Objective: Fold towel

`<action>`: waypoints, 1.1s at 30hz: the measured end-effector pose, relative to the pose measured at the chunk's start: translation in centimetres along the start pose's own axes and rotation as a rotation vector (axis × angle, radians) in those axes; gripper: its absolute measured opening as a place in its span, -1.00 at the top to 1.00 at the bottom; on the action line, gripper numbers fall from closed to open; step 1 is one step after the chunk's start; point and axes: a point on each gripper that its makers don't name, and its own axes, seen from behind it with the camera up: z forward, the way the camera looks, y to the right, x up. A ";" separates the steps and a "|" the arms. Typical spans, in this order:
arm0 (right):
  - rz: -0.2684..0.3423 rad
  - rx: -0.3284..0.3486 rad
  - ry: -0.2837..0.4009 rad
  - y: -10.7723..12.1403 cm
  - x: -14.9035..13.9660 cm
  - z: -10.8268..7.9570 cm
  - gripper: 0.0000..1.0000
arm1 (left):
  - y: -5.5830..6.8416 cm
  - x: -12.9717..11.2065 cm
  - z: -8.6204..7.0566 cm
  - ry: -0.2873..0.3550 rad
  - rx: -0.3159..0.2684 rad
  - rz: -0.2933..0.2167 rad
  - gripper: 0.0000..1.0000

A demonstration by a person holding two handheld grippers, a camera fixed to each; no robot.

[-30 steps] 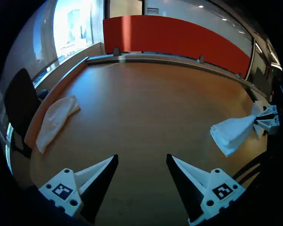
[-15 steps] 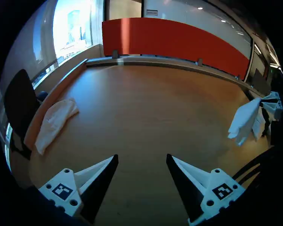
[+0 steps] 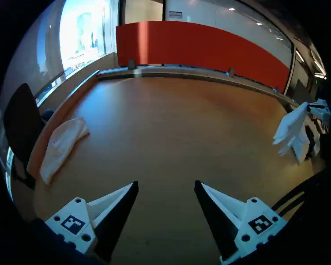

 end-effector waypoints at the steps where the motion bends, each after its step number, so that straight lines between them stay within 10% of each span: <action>1: 0.003 -0.007 0.001 0.6 0.0 -0.3 0.91 | 0.0 0.1 0.0 0.000 0.000 0.000 -0.88; 33: 0.032 -0.216 -0.048 18.7 -2.1 -6.5 0.91 | 1.4 0.4 0.1 -0.011 0.007 0.022 -0.88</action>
